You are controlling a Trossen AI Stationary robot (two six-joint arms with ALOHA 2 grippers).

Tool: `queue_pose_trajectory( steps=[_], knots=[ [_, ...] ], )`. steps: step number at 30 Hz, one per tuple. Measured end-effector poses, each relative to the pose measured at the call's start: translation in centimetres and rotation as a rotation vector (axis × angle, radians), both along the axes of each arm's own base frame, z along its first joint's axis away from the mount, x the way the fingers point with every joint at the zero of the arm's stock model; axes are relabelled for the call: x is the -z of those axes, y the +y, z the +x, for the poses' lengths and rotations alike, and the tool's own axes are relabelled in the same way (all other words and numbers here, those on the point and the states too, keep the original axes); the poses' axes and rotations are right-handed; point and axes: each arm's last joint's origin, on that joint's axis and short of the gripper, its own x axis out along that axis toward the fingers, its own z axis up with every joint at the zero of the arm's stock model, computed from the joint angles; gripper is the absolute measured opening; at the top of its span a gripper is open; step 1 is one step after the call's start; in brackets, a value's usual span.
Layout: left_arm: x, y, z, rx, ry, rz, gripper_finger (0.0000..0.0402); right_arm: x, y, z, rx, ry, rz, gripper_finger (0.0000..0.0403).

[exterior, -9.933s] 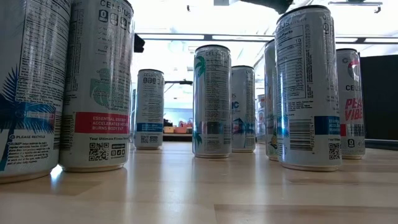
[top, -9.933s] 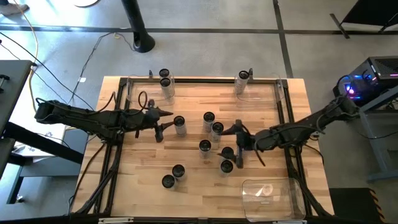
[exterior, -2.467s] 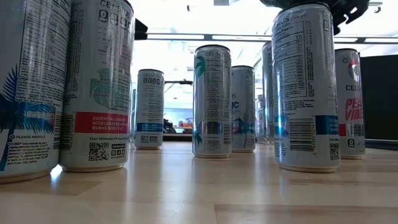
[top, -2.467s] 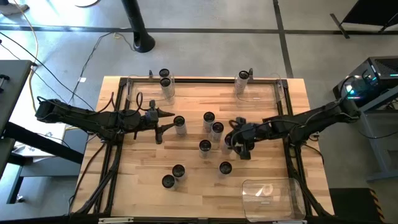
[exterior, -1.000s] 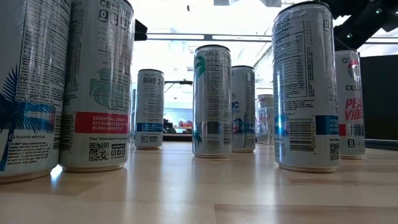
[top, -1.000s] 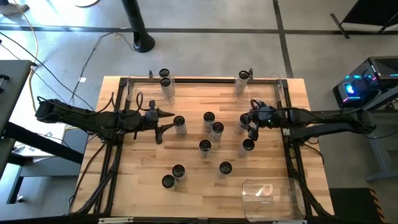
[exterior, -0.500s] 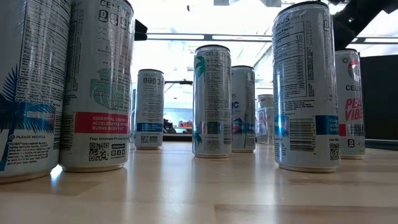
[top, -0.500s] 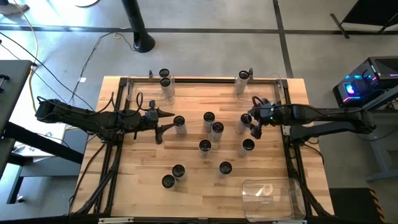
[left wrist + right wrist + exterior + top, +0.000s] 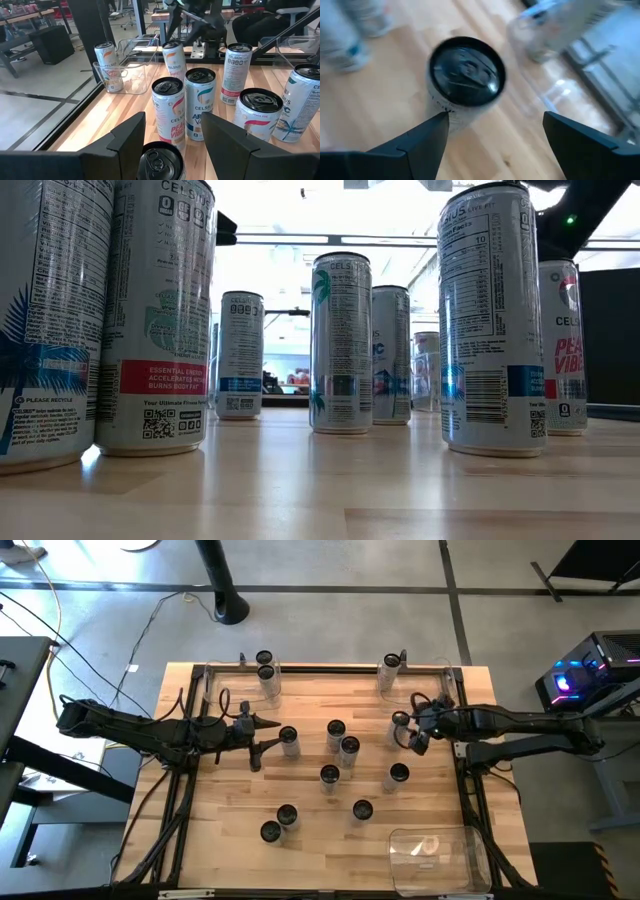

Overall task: Sort soda cans
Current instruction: Put the white-yellow soda cans into the top left transparent bin

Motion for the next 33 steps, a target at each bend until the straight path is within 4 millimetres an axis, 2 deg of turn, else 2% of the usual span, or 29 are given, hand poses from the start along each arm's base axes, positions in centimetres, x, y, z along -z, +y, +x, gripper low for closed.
queue_pose_trajectory(
  steps=[5, 22, 29, 33],
  knots=[
    [0.0, 0.0, 0.0, 0.0, 0.0, 0.0, 0.0186, 0.0, -0.1, -0.2, 0.061, -0.001, -0.028, 0.0319],
    [0.0, 0.0, 0.0, 0.0, 0.0, 0.0, 0.0186, 0.1, 0.0, -0.2, 0.027, 0.002, 0.03, 0.0318],
    [0.0, 0.0, 0.0, 0.0, 0.0, 0.0, 0.0186, 0.4, 0.3, -0.5, 0.006, 0.026, 0.123, 0.0318],
    [0.0, 0.0, 0.0, -0.001, 0.0, -0.002, 0.0186, 1.2, 0.7, -2.1, 0.085, 0.168, 0.254, 0.0318]
  ],
)
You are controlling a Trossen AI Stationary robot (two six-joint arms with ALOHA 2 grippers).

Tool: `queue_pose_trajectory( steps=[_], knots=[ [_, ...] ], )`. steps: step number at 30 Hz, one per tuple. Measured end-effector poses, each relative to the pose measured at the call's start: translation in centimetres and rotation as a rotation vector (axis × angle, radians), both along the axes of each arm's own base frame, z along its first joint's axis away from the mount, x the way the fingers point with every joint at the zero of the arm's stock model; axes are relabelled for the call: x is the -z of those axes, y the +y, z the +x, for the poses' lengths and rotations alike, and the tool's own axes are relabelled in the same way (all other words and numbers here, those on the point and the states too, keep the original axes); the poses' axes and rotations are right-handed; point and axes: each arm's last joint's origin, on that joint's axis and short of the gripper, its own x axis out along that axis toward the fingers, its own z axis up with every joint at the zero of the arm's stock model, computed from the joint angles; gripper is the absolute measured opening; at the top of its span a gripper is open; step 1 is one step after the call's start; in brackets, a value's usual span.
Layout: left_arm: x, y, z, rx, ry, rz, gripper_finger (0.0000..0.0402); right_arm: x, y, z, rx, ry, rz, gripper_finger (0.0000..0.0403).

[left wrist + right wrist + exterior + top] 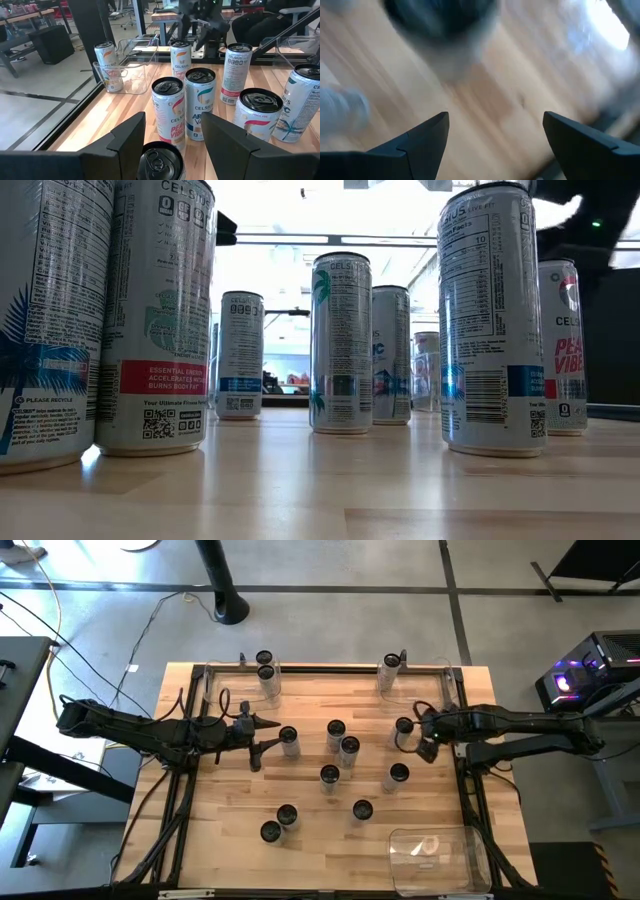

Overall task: Sort soda cans
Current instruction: Put the white-yellow soda cans into the top left transparent bin

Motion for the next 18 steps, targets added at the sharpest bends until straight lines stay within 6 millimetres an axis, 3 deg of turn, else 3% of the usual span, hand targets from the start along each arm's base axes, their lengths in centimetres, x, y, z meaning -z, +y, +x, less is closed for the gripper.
queue_pose_trajectory(
  steps=[5, 13, 18],
  knots=[
    [0.0, 0.0, 0.0, 0.0, 0.0, 0.001, 0.0186, 0.2, 0.2, -0.9, 0.1, 0.051, 0.069, 0.0318],
    [-0.1, 0.0, 0.0, 0.0, -0.006, 0.0, 0.0186, -0.7, 0.3, 2.0, 0.24, -0.312, 0.251, 0.0318],
    [-0.1, 0.0, 0.0, 0.001, -0.007, 0.001, 0.0186, -0.8, 0.2, 2.6, 0.26, -0.367, 0.242, 0.0318]
  ],
)
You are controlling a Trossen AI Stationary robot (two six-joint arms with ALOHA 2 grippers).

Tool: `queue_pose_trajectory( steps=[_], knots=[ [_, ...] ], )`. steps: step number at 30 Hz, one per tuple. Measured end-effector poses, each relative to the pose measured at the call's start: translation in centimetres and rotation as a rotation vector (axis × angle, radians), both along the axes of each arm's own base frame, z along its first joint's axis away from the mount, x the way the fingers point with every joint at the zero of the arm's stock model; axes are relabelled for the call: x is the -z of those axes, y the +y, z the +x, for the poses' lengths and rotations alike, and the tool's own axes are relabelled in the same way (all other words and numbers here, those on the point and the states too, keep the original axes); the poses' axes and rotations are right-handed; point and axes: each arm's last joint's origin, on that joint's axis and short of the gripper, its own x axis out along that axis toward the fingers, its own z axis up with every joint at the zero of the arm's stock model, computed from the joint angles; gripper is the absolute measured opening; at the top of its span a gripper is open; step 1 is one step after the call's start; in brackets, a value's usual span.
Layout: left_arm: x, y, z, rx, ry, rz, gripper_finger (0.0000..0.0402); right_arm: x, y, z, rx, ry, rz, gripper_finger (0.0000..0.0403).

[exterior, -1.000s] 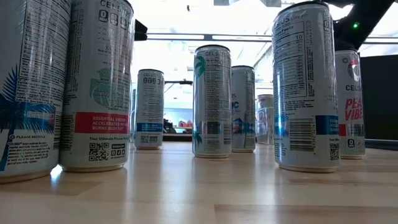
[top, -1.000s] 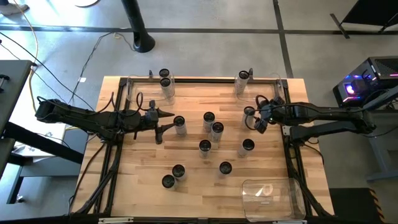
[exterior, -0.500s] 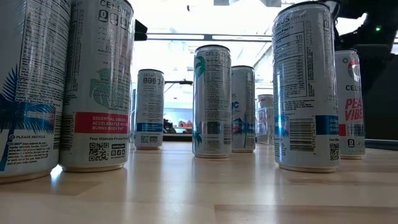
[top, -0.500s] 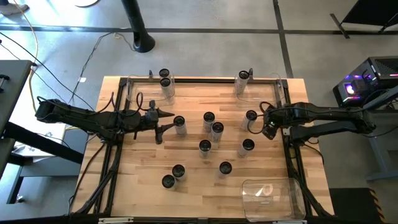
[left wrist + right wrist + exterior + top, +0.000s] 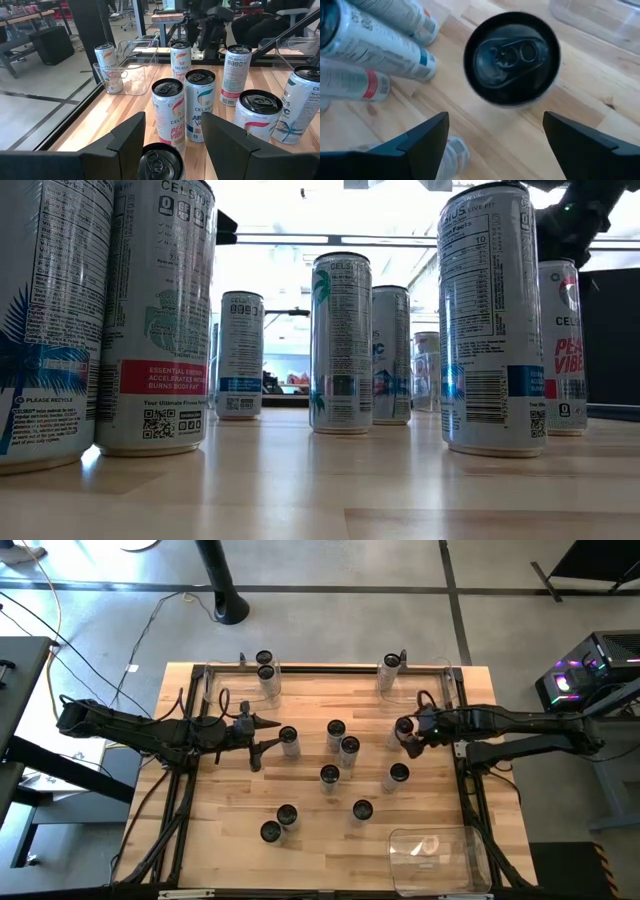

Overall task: Sort soda cans
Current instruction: Put the white-yellow soda cans into the top left transparent bin

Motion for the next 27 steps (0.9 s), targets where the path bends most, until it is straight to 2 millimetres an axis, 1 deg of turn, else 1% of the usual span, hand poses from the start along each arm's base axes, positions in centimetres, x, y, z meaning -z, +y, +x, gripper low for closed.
queue_pose_trajectory(
  steps=[4, 8, 13, 18, 27],
  knots=[
    [0.0, 0.0, 0.0, 0.0, 0.0, 0.001, 0.0186, 0.5, -0.2, 0.6, 0.018, 0.041, -0.027, 0.0318],
    [0.0, 0.0, 0.0, 0.0, 0.0, 0.001, 0.0186, 1.1, -0.4, 1.6, 0.005, 0.079, -0.078, 0.0318],
    [0.0, 0.0, 0.0, 0.0, 0.0, 0.001, 0.0186, 1.4, -0.6, 2.9, -0.008, 0.055, -0.121, 0.0318],
    [0.0, 0.0, 0.0, 0.0, 0.001, 0.001, 0.0186, 1.7, -0.7, 3.1, 0.013, 0.078, -0.17, 0.0318],
    [0.0, 0.0, 0.0, 0.0, 0.0, 0.001, 0.0186, 1.4, -1.1, 3.3, 0.033, 0.073, -0.285, 0.0318]
  ],
)
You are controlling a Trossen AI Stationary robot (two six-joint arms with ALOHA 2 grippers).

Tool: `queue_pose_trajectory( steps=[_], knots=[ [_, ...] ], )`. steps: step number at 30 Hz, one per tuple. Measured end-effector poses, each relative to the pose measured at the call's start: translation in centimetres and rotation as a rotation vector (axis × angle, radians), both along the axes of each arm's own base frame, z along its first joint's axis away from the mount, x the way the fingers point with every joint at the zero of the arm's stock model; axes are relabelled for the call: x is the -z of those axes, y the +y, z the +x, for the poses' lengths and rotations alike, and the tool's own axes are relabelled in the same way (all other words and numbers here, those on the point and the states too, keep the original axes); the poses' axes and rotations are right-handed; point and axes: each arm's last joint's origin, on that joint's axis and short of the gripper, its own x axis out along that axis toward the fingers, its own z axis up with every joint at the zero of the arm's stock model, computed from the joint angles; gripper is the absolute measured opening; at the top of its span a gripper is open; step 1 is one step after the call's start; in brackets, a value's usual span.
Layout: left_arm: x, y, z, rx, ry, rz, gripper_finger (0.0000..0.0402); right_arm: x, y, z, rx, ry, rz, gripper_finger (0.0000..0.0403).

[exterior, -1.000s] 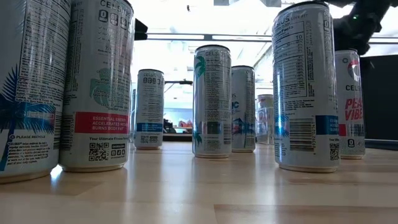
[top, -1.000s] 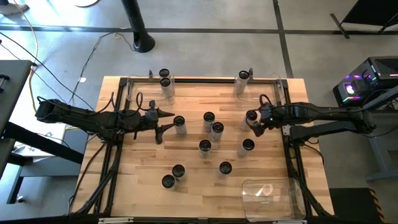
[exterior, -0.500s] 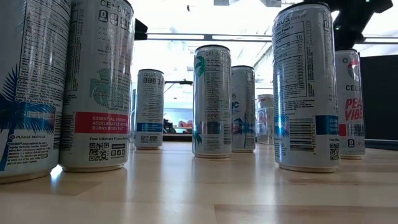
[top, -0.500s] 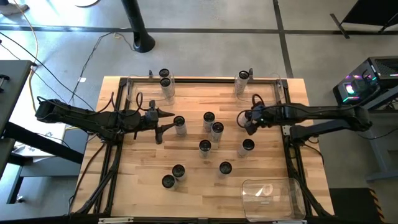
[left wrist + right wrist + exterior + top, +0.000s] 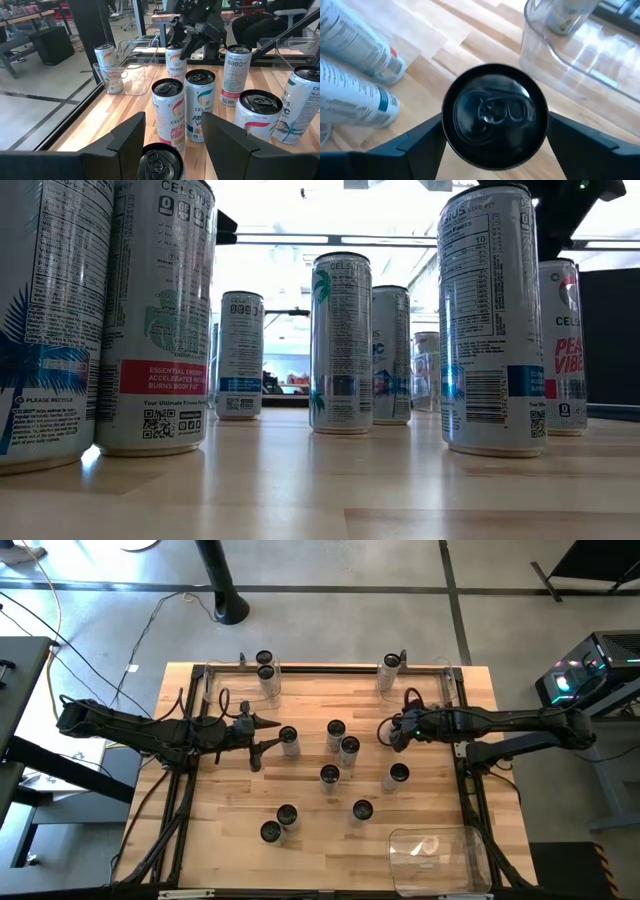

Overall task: Sort soda cans
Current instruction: Put the white-yellow soda cans into the top left transparent bin

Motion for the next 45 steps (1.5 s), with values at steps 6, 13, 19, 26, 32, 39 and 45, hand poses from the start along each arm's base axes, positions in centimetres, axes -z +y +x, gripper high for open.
queue_pose_trajectory(
  steps=[6, 13, 19, 26, 32, 39, 45],
  knots=[
    [0.0, 0.0, 0.0, 0.0, 0.0, 0.0, 0.0186, 0.0, -0.1, 0.1, -0.006, -0.003, -0.021, 0.0318],
    [0.0, 0.0, 0.0, -0.001, -0.002, -0.004, 0.0186, 0.6, -0.1, 0.9, -0.05, 0.039, -0.041, 0.0308],
    [0.0, 0.0, 0.0, -0.002, -0.002, -0.006, 0.0186, 0.9, -0.2, 1.7, -0.086, 0.04, -0.059, 0.0245],
    [0.0, 0.0, 0.0, -0.002, -0.001, -0.006, 0.0186, 0.8, -0.1, 2.0, -0.126, 0.019, -0.055, 0.0239],
    [0.0, 0.0, 0.0, -0.002, 0.0, -0.006, 0.0186, 0.3, 0.1, 2.2, -0.163, 0.021, -0.066, 0.0239],
    [0.0, 0.0, 0.0, -0.002, 0.0, -0.007, 0.0186, -2.8, 0.9, 3.0, -0.236, -0.038, -0.108, 0.0239],
    [0.0, 0.0, 0.0, -0.002, 0.001, -0.006, 0.0186, -5.7, 1.4, 3.0, -0.236, -0.04, -0.167, 0.0239]
  ],
)
